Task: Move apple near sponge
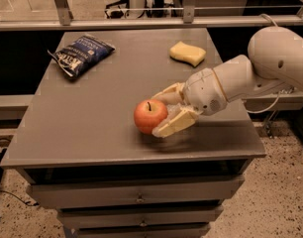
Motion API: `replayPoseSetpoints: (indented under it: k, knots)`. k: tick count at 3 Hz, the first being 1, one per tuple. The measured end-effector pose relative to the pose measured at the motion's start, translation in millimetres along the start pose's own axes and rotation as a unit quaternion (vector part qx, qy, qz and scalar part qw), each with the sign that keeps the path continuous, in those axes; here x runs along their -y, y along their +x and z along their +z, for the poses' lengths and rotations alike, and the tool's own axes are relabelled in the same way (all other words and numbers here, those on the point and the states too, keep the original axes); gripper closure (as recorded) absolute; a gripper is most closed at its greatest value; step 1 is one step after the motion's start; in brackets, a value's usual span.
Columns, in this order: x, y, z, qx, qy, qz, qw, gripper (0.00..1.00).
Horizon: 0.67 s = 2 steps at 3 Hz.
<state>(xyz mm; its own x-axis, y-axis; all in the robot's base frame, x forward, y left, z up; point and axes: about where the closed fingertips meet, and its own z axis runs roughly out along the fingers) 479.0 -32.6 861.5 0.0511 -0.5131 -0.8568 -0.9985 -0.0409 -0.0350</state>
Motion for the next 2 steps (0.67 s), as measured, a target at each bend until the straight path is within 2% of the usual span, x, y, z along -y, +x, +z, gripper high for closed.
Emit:
replayPoseSetpoints:
  k: [1,2]
  knots:
    - [19.9,-17.8,-33.2,0.005,0.039,-0.015,0.9991,1.0]
    - [21.2,-17.8,-34.2,0.005,0.041,-0.016,0.999,1.0]
